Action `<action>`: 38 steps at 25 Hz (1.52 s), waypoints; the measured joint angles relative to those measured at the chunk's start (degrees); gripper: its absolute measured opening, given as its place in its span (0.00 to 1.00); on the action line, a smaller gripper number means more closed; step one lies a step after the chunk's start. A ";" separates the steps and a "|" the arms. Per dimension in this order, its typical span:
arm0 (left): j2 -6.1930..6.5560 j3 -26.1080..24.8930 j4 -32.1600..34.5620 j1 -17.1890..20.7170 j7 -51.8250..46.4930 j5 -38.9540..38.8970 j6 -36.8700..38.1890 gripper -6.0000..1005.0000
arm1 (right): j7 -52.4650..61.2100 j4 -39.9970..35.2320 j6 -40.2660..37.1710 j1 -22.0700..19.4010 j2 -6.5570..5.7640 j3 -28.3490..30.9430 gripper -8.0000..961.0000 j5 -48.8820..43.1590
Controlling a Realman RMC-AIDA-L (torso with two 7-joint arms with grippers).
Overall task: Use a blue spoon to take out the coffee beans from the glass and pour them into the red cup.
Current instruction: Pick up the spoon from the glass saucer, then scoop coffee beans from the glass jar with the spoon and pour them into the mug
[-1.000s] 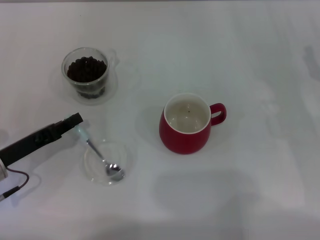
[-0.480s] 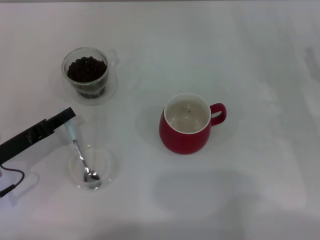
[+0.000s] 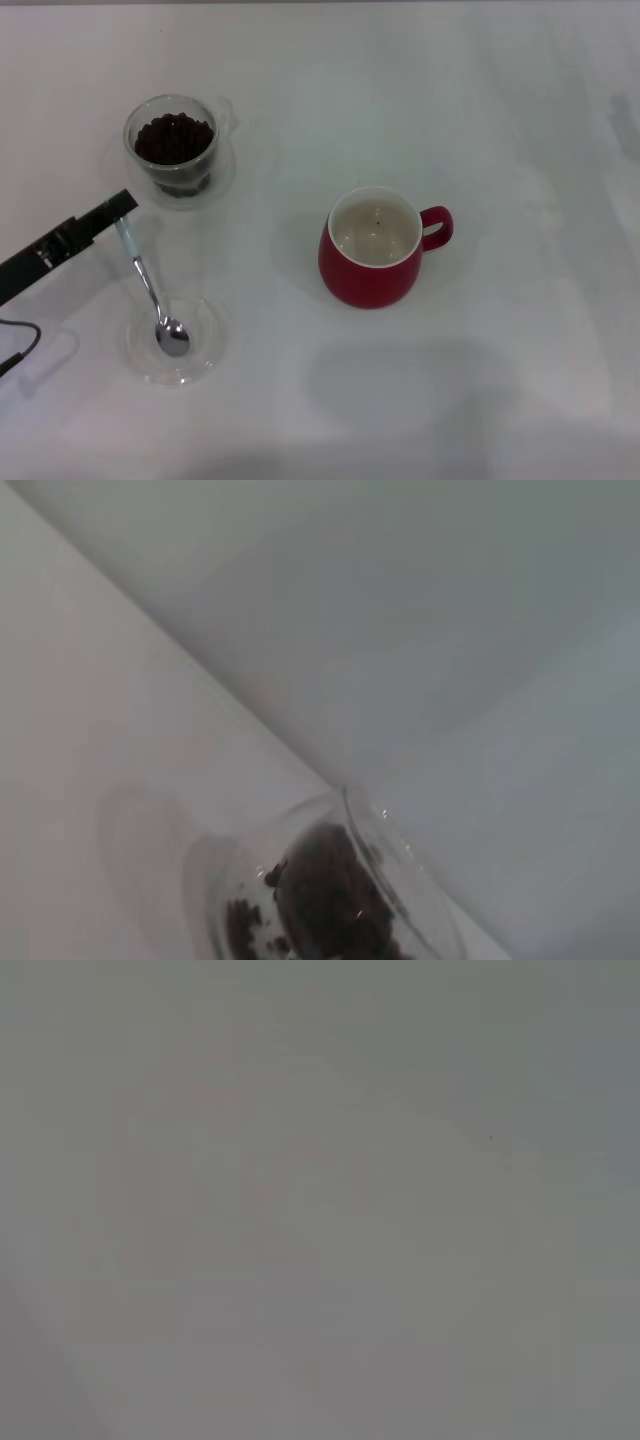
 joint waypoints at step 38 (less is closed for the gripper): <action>-3.68 -18.92 6.36 -7.97 26.08 -8.73 -5.35 0.14 | 1.42 0.32 0.63 -0.26 0.00 0.53 0.88 0.00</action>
